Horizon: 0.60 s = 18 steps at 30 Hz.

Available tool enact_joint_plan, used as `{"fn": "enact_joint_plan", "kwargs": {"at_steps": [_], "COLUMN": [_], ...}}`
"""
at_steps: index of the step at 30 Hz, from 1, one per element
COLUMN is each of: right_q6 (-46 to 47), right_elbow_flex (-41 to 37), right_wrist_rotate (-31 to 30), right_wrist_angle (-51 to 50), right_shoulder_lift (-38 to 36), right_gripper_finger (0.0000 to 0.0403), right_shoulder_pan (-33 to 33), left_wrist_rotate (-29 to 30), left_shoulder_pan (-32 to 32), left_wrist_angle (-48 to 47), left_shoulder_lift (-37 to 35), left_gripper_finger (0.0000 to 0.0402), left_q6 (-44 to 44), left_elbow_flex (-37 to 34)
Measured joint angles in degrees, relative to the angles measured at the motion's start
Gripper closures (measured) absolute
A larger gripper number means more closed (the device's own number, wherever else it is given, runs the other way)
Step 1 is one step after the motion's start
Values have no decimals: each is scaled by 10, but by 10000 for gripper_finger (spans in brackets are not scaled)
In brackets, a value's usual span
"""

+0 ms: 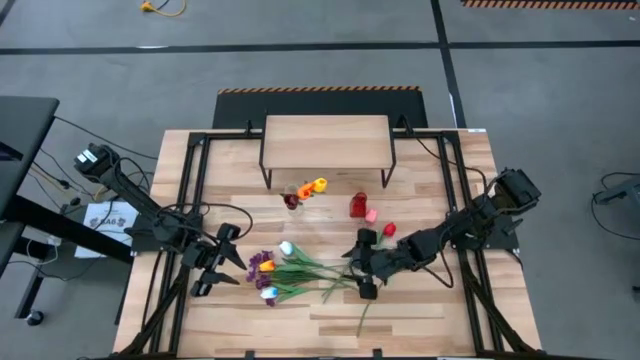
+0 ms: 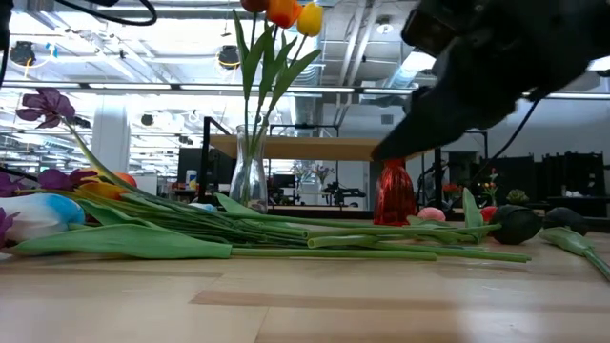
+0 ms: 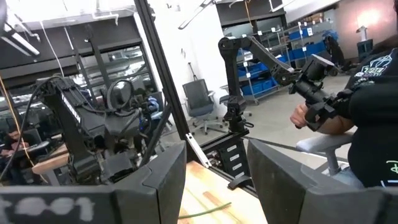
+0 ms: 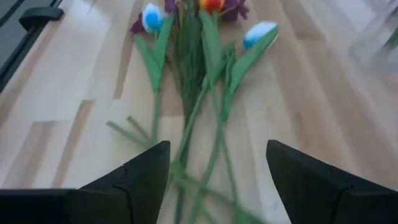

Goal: Pick and place flowers into a vace then onto a shelf
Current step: Put the left black tulip into the transparent vase

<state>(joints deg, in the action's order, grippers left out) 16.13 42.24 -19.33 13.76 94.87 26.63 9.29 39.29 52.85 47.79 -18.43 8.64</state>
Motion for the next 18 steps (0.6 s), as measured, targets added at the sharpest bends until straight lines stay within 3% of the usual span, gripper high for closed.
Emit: {"fn": "enact_joint_plan", "kwargs": {"at_steps": [11,18], "right_q6": [206,190], "right_elbow_flex": [0,0], "right_wrist_rotate": [79,41], "right_wrist_angle": [-85,-122], "right_shoulder_lift": [0,0], "right_gripper_finger": [143,143], "right_shoulder_pan": [56,75], "left_wrist_rotate": [-74,-79], "left_shoulder_pan": [0,0], "left_wrist_angle": [5,23], "left_shoulder_lift": [0,2], "left_gripper_finger": [239,239], "left_q6": [6,11], "left_elbow_flex": [0,0]}}
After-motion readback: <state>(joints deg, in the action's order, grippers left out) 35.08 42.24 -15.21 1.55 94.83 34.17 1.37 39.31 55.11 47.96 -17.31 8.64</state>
